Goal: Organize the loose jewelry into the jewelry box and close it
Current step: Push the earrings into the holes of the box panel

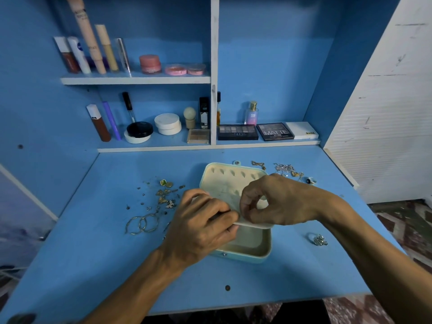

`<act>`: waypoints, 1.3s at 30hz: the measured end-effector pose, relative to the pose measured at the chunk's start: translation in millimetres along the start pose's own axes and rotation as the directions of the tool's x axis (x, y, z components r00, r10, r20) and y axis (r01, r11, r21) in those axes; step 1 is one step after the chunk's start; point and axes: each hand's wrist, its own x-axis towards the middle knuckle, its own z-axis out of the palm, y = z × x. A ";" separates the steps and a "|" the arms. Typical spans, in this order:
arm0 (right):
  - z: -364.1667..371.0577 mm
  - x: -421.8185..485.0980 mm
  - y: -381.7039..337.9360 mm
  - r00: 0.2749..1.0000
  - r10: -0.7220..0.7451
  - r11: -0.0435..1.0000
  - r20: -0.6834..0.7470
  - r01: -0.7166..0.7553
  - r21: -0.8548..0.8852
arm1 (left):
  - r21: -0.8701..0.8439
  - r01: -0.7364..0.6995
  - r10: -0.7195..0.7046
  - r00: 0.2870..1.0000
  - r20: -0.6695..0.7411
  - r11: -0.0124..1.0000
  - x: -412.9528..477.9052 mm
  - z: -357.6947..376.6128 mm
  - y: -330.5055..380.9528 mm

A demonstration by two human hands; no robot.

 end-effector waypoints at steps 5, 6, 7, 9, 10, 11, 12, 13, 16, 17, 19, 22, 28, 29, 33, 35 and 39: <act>-3.0 1.9 -1.5 1.000 -0.001 0.999 -0.016 0.001 -0.033 | -0.018 0.009 -0.009 1.000 0.004 1.000 0.7 1.2 -2.7; -2.3 3.0 -1.9 1.000 0.009 0.999 -0.010 -0.009 -0.043 | -0.023 0.007 -0.006 1.000 0.009 1.000 0.6 1.2 -2.8; -1.6 3.8 -2.4 1.000 0.021 0.999 -0.005 -0.021 -0.048 | -0.025 0.007 -0.007 1.000 0.012 1.000 0.3 1.1 -2.5; -1.2 4.0 -2.6 0.999 0.044 0.998 0.002 -0.044 -0.036 | -0.024 0.010 -0.009 1.000 0.015 1.000 -0.2 0.9 -2.6; -0.9 4.0 -1.8 0.999 0.051 0.998 0.004 -0.050 -0.024 | -0.023 0.008 -0.008 1.000 0.015 1.000 -0.5 1.4 -2.8; -0.4 4.4 -1.2 0.999 0.053 0.998 0.008 -0.053 -0.014 | -0.020 0.007 -0.007 1.000 0.016 1.000 -1.0 1.5 -2.9; 0.5 5.0 -0.2 0.998 0.057 0.998 0.014 -0.057 -0.006 | -0.018 0.006 -0.006 1.000 0.019 1.000 -1.3 1.6 -2.9; 1.4 6.0 1.2 0.998 0.060 0.998 0.017 -0.060 0.001 | -0.017 0.006 -0.005 1.000 0.022 1.000 -1.3 1.3 -2.8; -0.3 5.3 9.2 1.000 0.019 0.998 0.007 -0.020 0.068 | -0.037 0.025 -0.025 0.999 0.023 0.999 0.3 0.4 -2.4; -2.4 4.5 14.0 1.000 -0.017 0.993 -0.006 0.018 0.115 | -0.053 0.043 -0.042 0.999 0.022 0.998 2.5 -0.3 -3.8; -5.9 2.8 23.8 0.994 -0.079 0.967 -0.070 0.093 0.237 | -0.093 0.086 -0.084 0.996 0.026 0.992 10.9 -1.4 -10.1; -3.8 3.9 41.4 0.958 -0.012 0.882 -0.288 0.146 0.449 | -0.119 0.150 -0.146 0.988 0.047 0.981 30.4 3.1 -23.8; 5.3 10.7 58.5 0.853 0.215 0.701 -0.475 0.204 0.683 | -0.182 0.350 -0.310 0.926 0.215 0.919 62.9 24.5 -46.1; 6.5 12.6 61.3 0.838 0.232 0.701 -0.494 0.208 0.682 | -0.197 0.388 -0.335 0.907 0.256 0.900 66.1 27.3 -49.8; 9.2 23.8 74.7 0.785 0.287 0.730 -0.549 0.192 0.656 | -0.217 0.480 -0.375 0.840 0.391 0.850 70.6 41.2 -64.4; 10.0 31.8 83.5 0.761 0.308 0.772 -0.570 0.151 0.618 | -0.208 0.511 -0.393 0.815 0.426 0.834 68.4 47.9 -70.9; 11.1 48.1 99.8 0.716 0.361 0.837 -0.598 0.033 0.546 | -0.182 0.571 -0.432 0.760 0.485 0.800 61.9 59.2 -81.3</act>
